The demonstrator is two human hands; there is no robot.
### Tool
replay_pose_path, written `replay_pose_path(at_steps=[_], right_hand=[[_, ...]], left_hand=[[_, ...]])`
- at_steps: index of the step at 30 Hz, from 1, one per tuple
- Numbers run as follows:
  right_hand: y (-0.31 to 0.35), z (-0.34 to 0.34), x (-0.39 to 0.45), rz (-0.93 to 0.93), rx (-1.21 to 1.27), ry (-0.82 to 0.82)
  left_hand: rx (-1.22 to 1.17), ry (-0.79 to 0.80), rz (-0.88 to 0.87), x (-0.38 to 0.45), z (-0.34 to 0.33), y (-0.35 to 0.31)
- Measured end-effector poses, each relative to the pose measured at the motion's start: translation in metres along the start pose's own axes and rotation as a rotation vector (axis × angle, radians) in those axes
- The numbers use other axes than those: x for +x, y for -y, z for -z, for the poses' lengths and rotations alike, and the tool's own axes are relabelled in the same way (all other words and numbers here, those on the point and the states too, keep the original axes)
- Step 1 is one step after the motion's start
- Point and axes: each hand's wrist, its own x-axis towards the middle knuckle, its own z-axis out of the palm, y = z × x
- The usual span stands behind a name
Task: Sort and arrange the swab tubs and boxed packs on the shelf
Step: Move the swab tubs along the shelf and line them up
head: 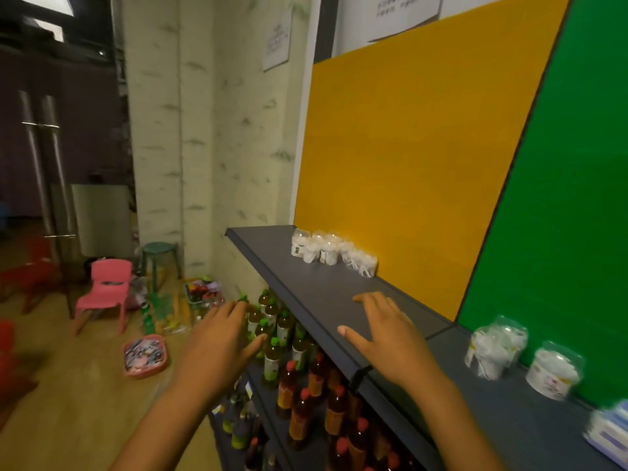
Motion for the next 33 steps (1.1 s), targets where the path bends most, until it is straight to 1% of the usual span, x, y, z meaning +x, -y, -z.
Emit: replay_pose_path(at_steps=[3,8,15,21,27,33], right_hand=[[-0.006,-0.014,0.039,0.024,0.018,0.001],[-0.030,-0.027,0.097,0.010,0.052,-0.049],[-0.072,-0.050,0.161,-0.015,0.024,-0.084],[-0.091,-0.077,0.196,-0.048,0.034,-0.054],[-0.102,-0.104,0.222,-0.052,0.040,-0.013],[-0.111,-0.129,0.255,-0.094,0.019,-0.010]], left_hand=[[0.013,-0.018,0.021,0.029,-0.009,0.013],[0.003,-0.052,-0.005,0.097,-0.022,0.017],[-0.009,-0.016,-0.007,0.167,-0.070,0.019],[-0.051,0.072,-0.010,0.203,-0.111,0.026],[-0.100,0.084,0.014,0.233,-0.138,0.042],[-0.151,0.093,-0.009,0.270,-0.169,0.056]])
